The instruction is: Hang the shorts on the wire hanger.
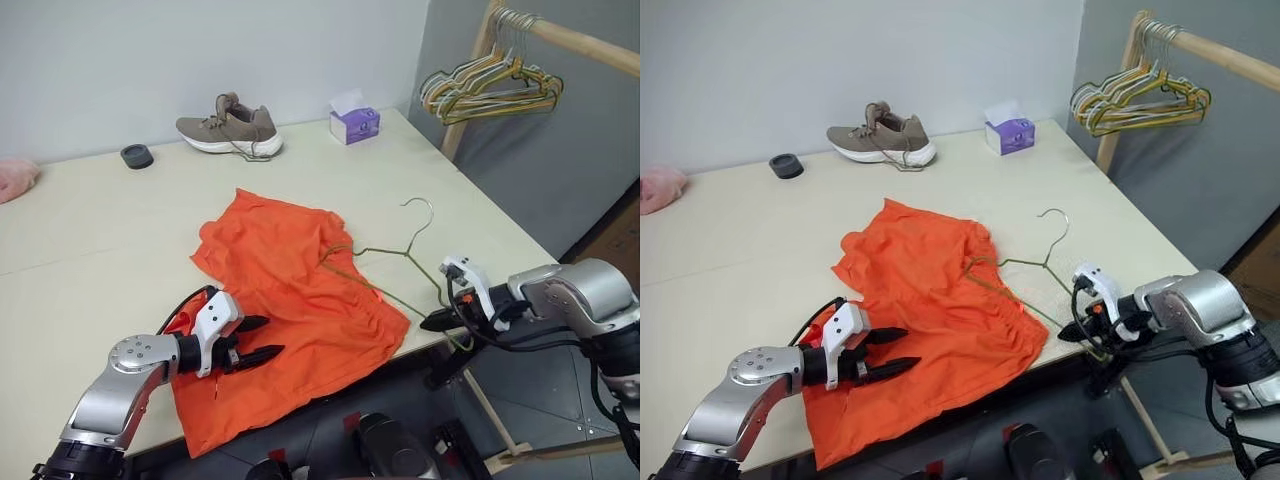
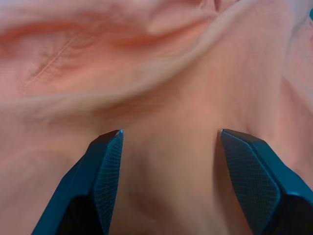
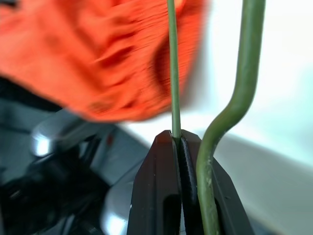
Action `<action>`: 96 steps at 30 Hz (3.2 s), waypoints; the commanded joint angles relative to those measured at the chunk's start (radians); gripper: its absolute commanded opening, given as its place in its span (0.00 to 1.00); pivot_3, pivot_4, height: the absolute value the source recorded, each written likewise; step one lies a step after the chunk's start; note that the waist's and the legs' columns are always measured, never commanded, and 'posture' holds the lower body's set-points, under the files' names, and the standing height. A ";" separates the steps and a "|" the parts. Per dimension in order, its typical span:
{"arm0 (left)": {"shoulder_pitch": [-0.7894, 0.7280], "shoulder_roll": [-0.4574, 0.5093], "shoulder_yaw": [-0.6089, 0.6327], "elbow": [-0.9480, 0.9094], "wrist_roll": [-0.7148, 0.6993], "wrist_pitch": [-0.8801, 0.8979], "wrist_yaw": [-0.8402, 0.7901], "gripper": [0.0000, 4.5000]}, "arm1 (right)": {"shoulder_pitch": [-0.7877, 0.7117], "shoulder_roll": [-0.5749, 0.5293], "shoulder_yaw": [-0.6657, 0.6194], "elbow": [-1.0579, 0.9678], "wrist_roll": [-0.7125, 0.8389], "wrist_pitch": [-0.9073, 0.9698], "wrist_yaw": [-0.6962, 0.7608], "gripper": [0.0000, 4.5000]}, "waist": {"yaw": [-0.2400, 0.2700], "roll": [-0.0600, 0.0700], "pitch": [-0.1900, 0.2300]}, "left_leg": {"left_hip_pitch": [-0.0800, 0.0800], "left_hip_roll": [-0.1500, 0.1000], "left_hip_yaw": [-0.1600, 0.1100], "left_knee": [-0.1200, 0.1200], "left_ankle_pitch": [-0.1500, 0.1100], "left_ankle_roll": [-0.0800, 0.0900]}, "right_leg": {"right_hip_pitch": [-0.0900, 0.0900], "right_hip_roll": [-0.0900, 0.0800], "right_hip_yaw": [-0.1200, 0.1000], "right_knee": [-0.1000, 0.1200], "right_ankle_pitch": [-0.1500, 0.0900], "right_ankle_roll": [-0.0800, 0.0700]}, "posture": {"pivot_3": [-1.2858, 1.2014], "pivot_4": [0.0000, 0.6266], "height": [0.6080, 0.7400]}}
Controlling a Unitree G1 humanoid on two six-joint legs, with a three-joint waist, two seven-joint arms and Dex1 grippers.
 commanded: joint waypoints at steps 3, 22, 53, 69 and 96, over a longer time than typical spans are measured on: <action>0.012 -0.002 0.016 -0.033 -0.006 -0.017 0.007 0.74 | -0.044 -0.071 -0.027 -0.027 0.046 -0.041 0.136 0.00 | 0.007 0.000 0.000 | 0.000 0.000 -0.001 0.000 0.000 0.000 | -0.001 0.000 -0.001 0.000 0.000 0.000 | 0.43 0.09 1.00; 0.032 0.001 0.013 -0.078 -0.015 0.000 0.022 0.74 | 0.133 -0.073 -0.257 0.026 0.077 0.053 -0.006 0.00 | 0.020 0.000 0.000 | -0.005 0.000 0.000 0.000 -0.001 0.000 | -0.004 0.000 0.000 0.001 0.000 0.002 | 0.43 0.10 1.00; 0.011 -0.027 0.005 -0.041 0.004 -0.021 0.022 0.74 | 0.123 -0.037 -0.207 -0.105 0.181 0.172 -0.027 0.00 | 0.023 0.000 0.000 | -0.006 0.000 0.000 0.001 -0.001 0.001 | -0.005 0.000 0.000 0.001 0.000 0.002 | 0.43 0.11 1.00; 0.019 -0.023 0.006 -0.041 0.004 -0.036 0.028 0.74 | -0.059 -0.008 0.035 0.085 0.057 -0.057 0.159 0.00 | 0.024 0.000 -0.001 | -0.007 0.000 0.000 0.001 -0.001 0.001 | -0.006 0.000 0.000 0.001 0.001 0.003 | 0.44 0.09 1.00; 0.003 -0.046 0.047 -0.072 -0.045 0.013 0.068 0.78 | -0.122 0.291 -0.091 -0.016 -0.052 -0.101 -0.118 0.00 | 0.054 0.001 -0.002 | -0.014 0.000 0.000 0.003 0.000 0.001 | -0.013 0.000 0.000 0.003 0.002 0.004 | 0.44 0.09 1.00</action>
